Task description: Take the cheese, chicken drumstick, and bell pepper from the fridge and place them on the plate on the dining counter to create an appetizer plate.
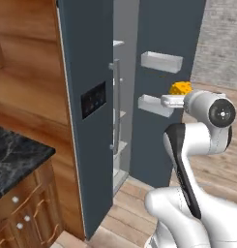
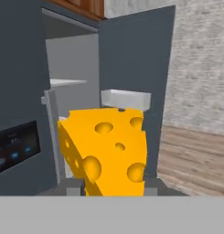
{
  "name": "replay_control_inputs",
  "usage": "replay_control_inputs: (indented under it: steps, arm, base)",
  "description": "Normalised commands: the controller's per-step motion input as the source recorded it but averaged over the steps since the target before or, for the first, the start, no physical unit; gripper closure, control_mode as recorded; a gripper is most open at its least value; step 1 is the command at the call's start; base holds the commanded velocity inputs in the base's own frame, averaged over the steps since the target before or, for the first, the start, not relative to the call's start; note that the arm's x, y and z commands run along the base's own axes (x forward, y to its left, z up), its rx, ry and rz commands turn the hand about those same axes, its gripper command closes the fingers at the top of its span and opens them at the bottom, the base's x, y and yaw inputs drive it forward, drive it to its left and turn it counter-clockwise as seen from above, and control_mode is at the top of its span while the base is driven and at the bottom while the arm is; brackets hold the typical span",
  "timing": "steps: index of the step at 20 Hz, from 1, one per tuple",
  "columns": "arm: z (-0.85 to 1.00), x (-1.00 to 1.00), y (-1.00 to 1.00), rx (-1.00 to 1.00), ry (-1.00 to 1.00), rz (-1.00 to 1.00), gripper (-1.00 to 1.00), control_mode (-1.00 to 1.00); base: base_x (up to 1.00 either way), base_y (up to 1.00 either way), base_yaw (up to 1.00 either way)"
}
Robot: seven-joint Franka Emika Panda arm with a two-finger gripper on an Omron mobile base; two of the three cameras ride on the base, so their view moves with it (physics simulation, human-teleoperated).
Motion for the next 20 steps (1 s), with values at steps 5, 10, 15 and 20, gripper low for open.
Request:
replay_control_inputs:
  steps: [5, 10, 15, 20]
  arm:
    - [0.0, 0.0, 0.0, 0.0, 0.0, 0.0, 1.0, 1.0]
    - [0.0, 0.0, 0.0, 0.0, 0.0, 0.0, 1.0, 1.0]
    - [0.0, 0.0, 0.0, 0.0, 0.0, 0.0, 1.0, 1.0]
    - [0.0, 0.0, 0.0, 0.0, 0.0, 0.0, 1.0, 1.0]
  base:
    - [-0.99, 0.36, -0.64]
    - [-1.0, 0.45, -0.58]
    - [-1.0, 0.41, -0.52]
    - [-1.0, 0.3, -0.49]
